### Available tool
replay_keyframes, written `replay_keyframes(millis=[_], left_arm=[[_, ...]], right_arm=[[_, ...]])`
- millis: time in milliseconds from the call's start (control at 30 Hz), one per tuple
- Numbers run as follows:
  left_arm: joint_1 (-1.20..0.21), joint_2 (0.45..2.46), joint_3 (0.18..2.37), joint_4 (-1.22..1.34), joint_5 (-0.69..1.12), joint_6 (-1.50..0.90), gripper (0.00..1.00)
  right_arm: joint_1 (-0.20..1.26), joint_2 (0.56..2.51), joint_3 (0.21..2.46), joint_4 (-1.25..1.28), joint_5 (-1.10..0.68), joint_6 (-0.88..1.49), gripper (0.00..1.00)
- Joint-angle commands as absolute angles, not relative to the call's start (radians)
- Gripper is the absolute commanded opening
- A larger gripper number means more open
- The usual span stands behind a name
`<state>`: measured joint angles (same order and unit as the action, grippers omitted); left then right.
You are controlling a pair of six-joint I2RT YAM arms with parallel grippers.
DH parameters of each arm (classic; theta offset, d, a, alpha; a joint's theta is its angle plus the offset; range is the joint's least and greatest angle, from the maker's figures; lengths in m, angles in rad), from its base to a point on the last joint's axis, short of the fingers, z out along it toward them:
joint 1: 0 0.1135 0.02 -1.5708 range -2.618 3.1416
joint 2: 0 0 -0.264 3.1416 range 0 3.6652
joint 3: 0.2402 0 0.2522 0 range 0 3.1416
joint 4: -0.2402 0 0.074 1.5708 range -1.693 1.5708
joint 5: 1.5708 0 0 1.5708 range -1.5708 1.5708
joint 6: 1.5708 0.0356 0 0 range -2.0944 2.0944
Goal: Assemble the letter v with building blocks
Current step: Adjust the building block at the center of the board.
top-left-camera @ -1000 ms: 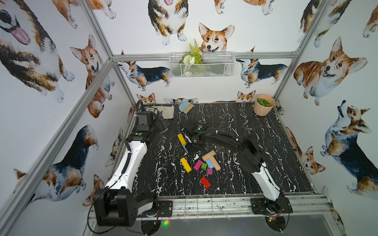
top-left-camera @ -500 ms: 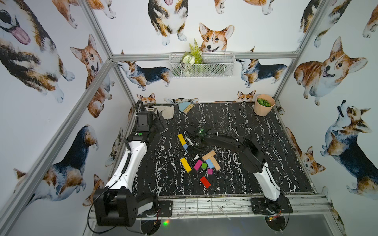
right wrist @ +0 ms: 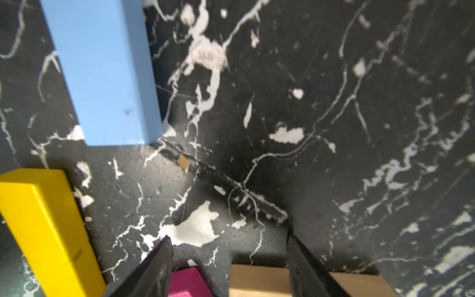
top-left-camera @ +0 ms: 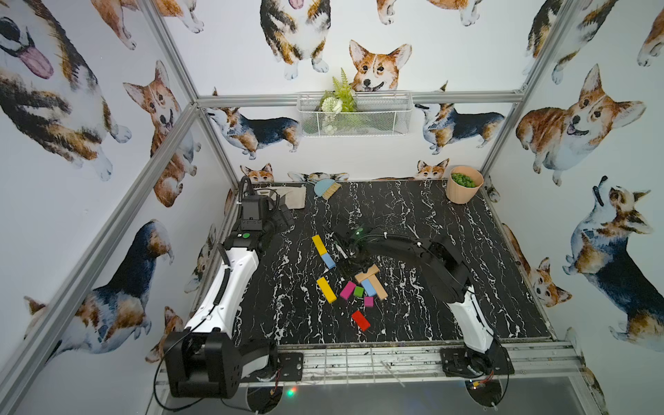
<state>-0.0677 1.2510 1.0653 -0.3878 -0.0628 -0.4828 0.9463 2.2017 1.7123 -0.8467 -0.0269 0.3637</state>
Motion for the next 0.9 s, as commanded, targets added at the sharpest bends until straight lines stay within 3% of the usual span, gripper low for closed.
replay_keyframes(millis=[0,867], left_arm=[[-0.066,1.253,1.062,-0.365,-0.069,-0.481,1.00],[-0.065,1.258,1.066,-0.364,-0.063,-0.480,1.00]], right_arm=[[0.944,2.176,1.657,-0.854,-0.038,0.351,0.71],[0.946,1.977,1.337,-0.814,-0.052,0.390,0.70]])
